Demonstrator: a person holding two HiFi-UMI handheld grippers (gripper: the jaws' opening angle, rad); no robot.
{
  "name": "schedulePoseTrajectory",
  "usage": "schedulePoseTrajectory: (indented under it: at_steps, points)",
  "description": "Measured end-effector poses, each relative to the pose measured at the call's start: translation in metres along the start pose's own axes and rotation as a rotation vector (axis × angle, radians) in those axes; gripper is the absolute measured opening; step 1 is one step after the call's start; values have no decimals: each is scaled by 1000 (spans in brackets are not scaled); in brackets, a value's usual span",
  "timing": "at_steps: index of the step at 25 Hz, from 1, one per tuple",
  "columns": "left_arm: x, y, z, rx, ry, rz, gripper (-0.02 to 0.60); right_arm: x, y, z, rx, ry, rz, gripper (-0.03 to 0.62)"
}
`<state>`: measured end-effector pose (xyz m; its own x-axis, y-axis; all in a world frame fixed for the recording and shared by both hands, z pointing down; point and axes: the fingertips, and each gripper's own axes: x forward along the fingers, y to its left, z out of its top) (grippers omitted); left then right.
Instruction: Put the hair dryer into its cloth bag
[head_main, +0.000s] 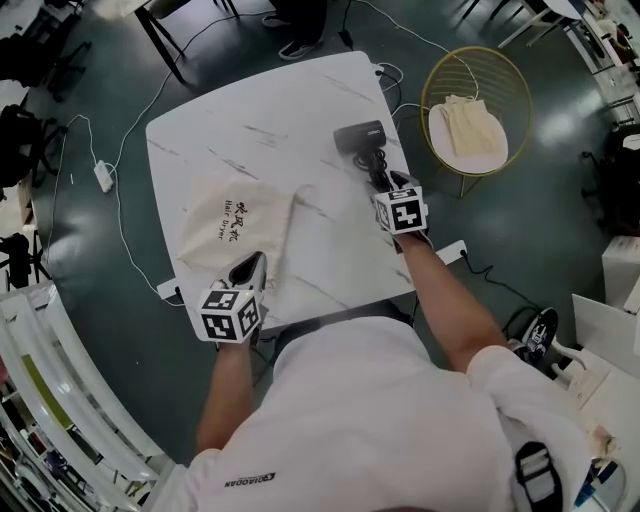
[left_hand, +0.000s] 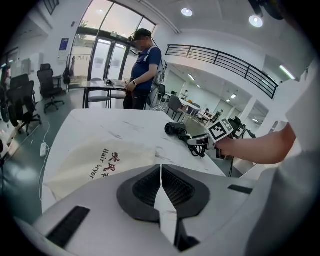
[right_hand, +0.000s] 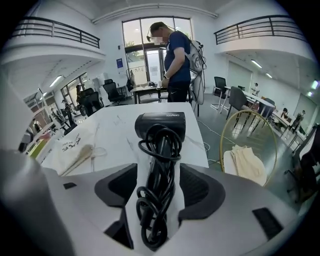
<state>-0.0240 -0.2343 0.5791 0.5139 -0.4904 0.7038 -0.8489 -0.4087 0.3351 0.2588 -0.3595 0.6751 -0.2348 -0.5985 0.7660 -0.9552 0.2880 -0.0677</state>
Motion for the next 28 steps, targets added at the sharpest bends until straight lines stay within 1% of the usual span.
schedulePoseTrajectory:
  at_steps: [4,8,12,14,18,20,23,28]
  points:
    - [5,-3,4,-15,4,13,34,15,-8,-2,-1,12,15,285]
    - [15,1,6,-15,12,46,34,29,-11,0,-9,29,41,285]
    - [14,2,7,-32,14,67,34,35,-7,-8,42,57,74,285]
    - [11,1,10,-35,10,73,34,37,-6,-10,46,52,78,287]
    - [12,-2,10,-35,11,77,34,40,-6,-9,-44,58,46,299]
    - [10,-4,5,-33,18,71,34,40,-4,-11,-71,62,35,299]
    - [5,-5,-1,-22,19,60,34,40,-5,-10,-31,47,42,254]
    - [-12,4,-6,-19,-1,62,34,29,-9,-3,77,43,73,218]
